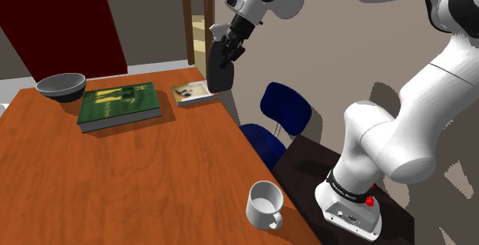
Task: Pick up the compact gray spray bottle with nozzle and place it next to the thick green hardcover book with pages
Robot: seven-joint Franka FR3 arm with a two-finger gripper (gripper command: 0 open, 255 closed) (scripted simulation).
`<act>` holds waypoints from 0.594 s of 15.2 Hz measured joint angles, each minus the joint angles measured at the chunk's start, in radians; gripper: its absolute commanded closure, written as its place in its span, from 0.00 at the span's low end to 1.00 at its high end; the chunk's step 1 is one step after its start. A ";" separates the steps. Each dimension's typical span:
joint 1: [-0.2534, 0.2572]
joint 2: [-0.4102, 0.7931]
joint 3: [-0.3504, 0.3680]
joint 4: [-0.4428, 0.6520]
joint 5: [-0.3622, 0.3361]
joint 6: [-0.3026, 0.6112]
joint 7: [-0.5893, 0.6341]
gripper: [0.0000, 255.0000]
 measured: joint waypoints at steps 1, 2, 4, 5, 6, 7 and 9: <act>-0.003 -0.006 0.005 0.008 -0.006 -0.012 0.008 1.00; -0.005 -0.011 0.010 0.015 -0.011 -0.022 0.017 1.00; -0.005 -0.011 0.013 0.039 -0.014 -0.043 0.027 1.00; -0.004 -0.011 0.017 0.053 -0.016 -0.056 0.036 1.00; -0.005 -0.012 0.019 0.066 -0.018 -0.069 0.041 1.00; -0.005 -0.012 0.020 0.078 -0.020 -0.080 0.047 1.00; -0.005 -0.015 0.025 0.099 -0.024 -0.101 0.058 1.00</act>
